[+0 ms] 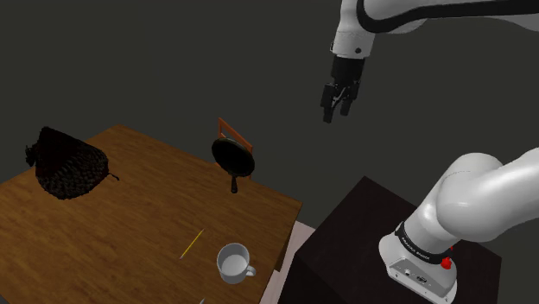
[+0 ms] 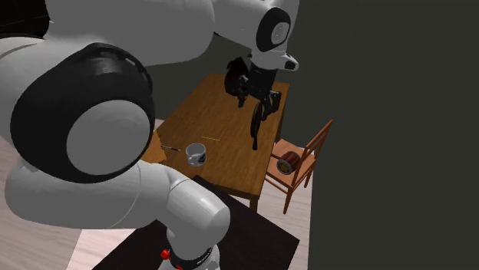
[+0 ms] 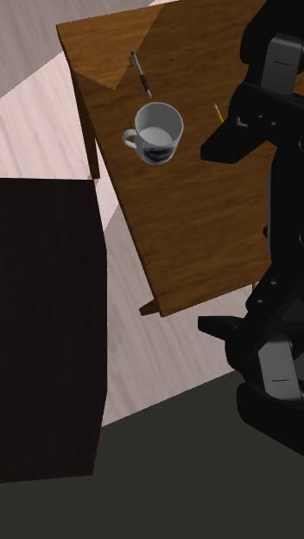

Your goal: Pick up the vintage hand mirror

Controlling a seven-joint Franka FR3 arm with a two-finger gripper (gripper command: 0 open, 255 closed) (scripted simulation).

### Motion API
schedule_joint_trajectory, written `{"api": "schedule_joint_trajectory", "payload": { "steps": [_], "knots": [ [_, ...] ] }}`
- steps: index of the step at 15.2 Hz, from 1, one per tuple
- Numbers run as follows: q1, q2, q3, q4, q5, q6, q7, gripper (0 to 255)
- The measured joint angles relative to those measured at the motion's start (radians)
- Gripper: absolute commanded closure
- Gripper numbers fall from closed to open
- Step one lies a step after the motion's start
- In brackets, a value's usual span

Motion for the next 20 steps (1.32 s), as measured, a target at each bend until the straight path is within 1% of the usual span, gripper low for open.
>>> {"api": "schedule_joint_trajectory", "payload": {
  "steps": [5,10,18,20],
  "knots": [
    [0.027,0.163,0.031,0.054,-0.006,0.132,-0.023,0],
    [0.053,0.342,0.064,0.146,-0.022,0.241,-0.034,0],
    [0.093,0.608,0.109,0.324,-0.076,0.363,-0.035,0],
    [0.104,0.693,0.117,0.41,-0.097,0.369,-0.032,0]
  ]
}}
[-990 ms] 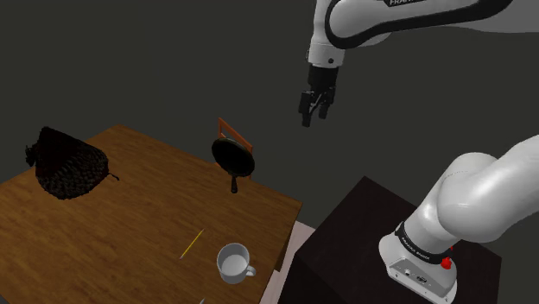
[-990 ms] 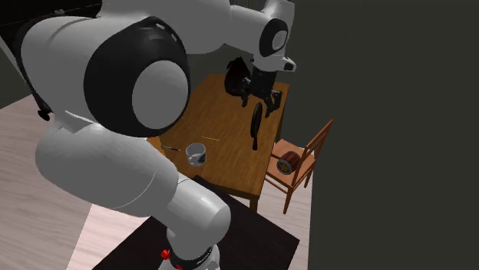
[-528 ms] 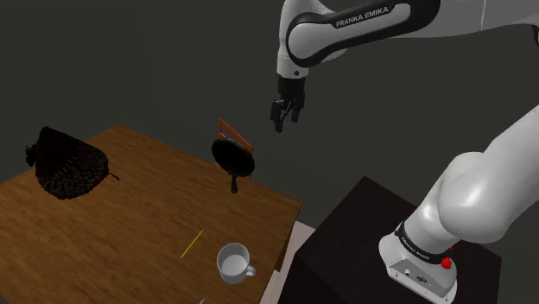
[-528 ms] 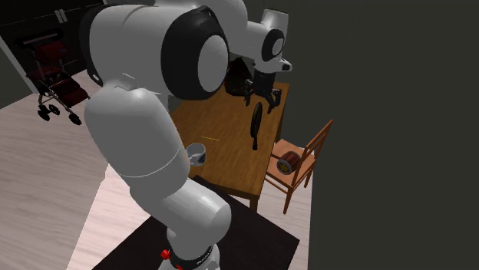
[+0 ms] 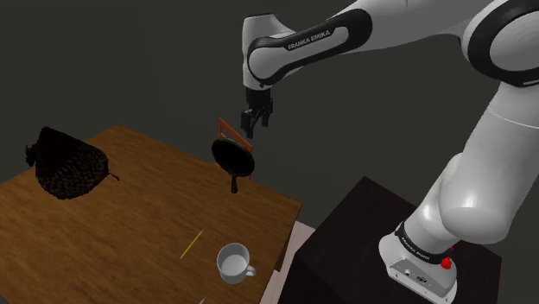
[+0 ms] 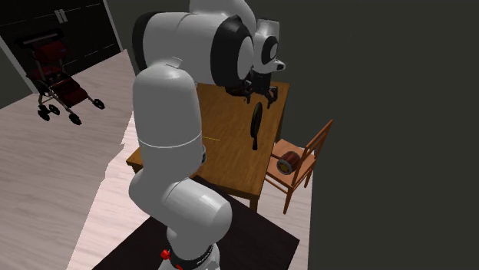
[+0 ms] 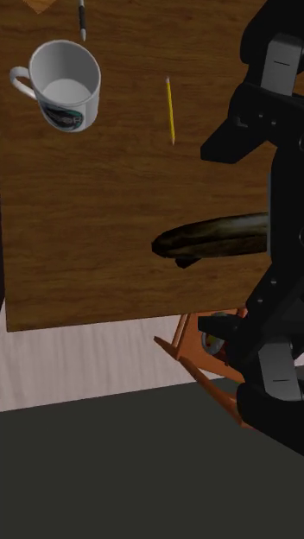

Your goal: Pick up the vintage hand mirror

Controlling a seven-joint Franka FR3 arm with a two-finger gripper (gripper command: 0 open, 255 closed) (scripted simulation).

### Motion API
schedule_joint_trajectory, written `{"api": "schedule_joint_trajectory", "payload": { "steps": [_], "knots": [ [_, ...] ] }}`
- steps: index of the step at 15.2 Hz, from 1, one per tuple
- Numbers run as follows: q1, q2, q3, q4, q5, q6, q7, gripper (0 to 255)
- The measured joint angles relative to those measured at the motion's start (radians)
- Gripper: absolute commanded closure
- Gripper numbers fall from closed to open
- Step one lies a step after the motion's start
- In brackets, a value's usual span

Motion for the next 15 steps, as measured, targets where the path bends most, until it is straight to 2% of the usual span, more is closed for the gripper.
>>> {"api": "schedule_joint_trajectory", "payload": {
  "steps": [8,15],
  "knots": [
    [0.054,0.283,0.015,0.272,-0.081,0.036,0.004,0],
    [0.059,0.335,0.013,0.259,-0.092,0.103,0.008,0]
  ]
}}
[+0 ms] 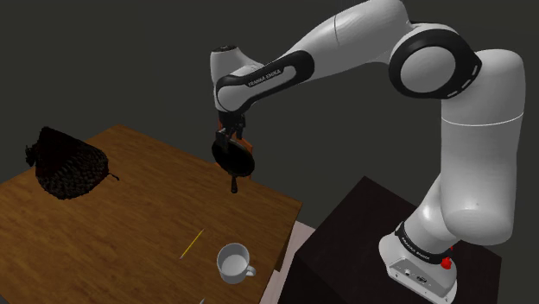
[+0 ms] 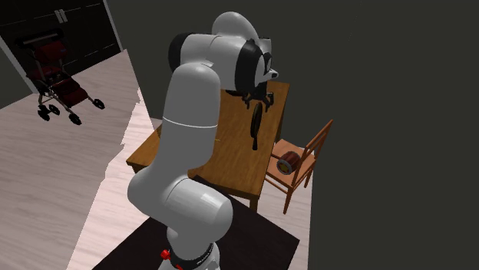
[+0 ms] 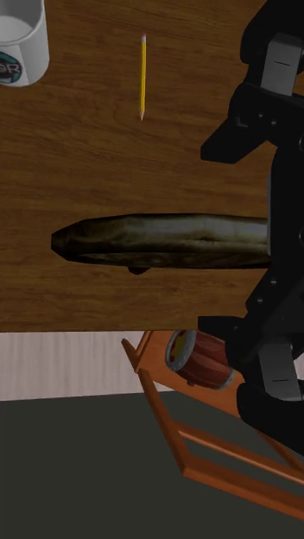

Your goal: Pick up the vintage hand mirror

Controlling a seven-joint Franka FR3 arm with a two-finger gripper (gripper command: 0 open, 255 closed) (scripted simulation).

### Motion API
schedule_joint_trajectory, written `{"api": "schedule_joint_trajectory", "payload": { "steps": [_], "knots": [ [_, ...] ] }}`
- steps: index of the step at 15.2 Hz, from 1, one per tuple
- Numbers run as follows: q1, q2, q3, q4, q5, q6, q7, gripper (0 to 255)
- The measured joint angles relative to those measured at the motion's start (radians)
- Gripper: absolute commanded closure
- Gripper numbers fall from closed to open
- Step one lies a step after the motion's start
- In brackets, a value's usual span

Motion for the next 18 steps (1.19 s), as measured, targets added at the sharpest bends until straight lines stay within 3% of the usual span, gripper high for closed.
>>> {"api": "schedule_joint_trajectory", "payload": {
  "steps": [1,2,12,18],
  "knots": [
    [0.0,0.002,0.0,-0.002,0.0,0.004,0.0,0],
    [-0.001,0.004,-0.001,-0.002,0.0,0.006,-0.001,255],
    [0.0,0.005,0.0,-0.003,0.0,0.009,-0.001,255],
    [-0.002,-0.024,0.001,0.021,0.004,-0.045,-0.005,255]
  ]
}}
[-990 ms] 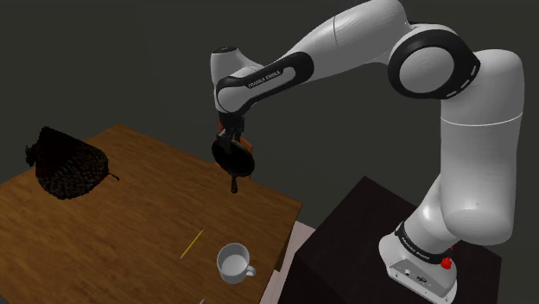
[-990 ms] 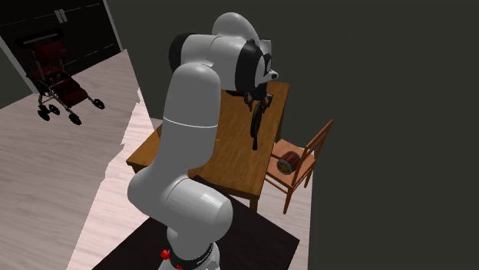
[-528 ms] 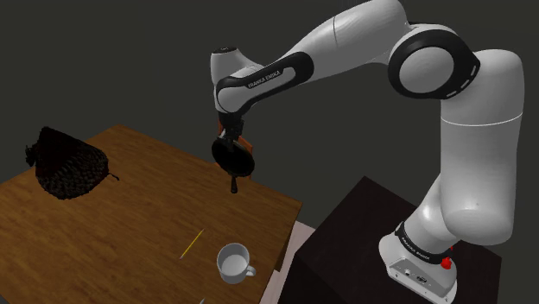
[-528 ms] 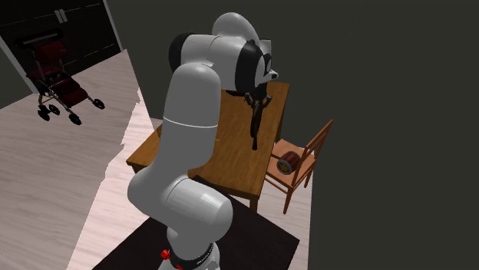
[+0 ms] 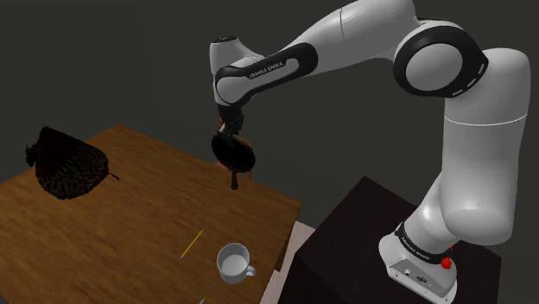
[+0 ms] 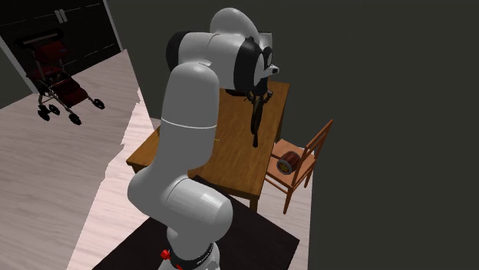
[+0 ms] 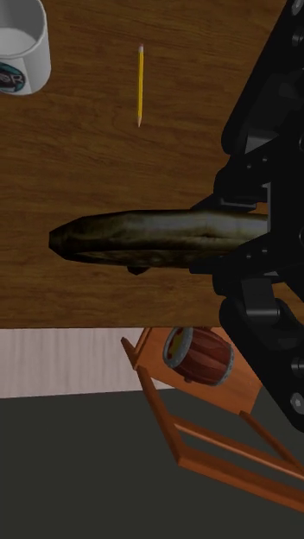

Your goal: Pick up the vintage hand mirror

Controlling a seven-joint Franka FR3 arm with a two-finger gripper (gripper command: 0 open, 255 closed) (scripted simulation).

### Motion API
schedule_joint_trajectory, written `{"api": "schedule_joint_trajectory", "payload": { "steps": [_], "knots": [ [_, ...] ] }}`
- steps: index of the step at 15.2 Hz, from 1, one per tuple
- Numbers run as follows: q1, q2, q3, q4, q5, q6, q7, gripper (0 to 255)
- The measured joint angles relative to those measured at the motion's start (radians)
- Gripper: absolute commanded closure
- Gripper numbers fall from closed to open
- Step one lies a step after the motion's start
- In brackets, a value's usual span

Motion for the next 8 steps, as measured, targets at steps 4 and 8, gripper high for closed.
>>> {"api": "schedule_joint_trajectory", "payload": {
  "steps": [4,8],
  "knots": [
    [0.0,-0.018,0.001,0.027,0.003,-0.044,-0.001,255],
    [-0.001,-0.035,0.003,0.059,0.005,-0.093,-0.005,255]
  ]
}}
